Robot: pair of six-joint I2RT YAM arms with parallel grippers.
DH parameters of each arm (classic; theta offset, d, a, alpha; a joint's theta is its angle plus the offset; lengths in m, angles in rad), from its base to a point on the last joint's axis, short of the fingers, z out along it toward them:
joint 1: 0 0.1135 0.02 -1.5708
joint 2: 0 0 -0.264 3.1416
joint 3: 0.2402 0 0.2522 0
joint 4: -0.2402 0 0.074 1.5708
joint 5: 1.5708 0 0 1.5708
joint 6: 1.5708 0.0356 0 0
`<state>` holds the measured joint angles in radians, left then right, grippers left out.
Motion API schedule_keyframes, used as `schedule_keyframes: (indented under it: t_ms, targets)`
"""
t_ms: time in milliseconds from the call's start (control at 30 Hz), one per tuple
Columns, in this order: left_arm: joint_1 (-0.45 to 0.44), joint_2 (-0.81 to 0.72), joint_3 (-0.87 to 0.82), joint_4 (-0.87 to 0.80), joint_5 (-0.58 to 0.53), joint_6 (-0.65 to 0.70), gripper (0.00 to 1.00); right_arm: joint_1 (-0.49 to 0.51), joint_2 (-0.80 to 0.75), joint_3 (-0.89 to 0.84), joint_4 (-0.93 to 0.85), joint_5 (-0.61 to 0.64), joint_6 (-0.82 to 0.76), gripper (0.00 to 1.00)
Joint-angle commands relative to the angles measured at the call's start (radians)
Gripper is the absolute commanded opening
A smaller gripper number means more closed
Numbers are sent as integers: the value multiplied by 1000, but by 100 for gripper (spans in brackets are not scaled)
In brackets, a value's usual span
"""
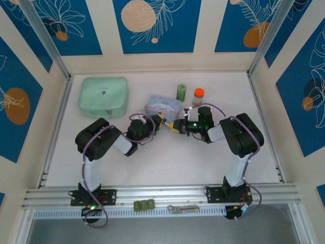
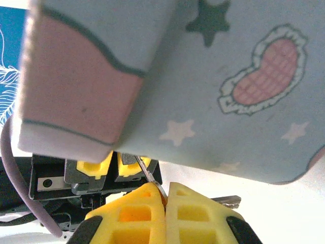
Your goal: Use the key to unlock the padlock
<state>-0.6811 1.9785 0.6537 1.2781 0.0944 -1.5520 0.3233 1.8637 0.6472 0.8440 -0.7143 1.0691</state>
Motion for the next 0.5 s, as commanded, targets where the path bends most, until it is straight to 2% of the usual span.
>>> schedule_keyframes:
  t_ms: [0, 233, 467]
  targets:
    - [-126, -56, 21, 130, 331, -7, 0, 39, 9, 68, 63, 65, 3, 0]
    - [-126, -62, 42, 130, 367, 16, 0, 32, 21, 92, 56, 78, 38, 0]
    - [-125, -53, 29, 130, 410, 57, 0, 5, 9, 106, 40, 45, 155, 0]
